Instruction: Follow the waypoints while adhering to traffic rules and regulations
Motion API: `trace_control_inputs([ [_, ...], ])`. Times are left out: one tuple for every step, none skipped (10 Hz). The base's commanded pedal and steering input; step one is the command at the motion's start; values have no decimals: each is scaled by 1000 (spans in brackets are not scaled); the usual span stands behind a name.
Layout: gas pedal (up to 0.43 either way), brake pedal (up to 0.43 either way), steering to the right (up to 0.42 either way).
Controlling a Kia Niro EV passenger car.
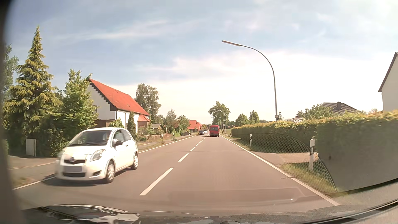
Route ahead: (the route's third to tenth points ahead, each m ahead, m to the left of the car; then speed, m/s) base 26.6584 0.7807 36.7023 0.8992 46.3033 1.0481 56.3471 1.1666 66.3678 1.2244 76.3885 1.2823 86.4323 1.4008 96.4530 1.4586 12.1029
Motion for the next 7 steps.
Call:
trace_control_inputs([
  [228, 0, 1],
  [228, 0, 1],
  [228, 0, 1],
  [228, 0, 1],
  [228, 0, 0],
  [228, 0, 0],
  [228, 0, 0],
])
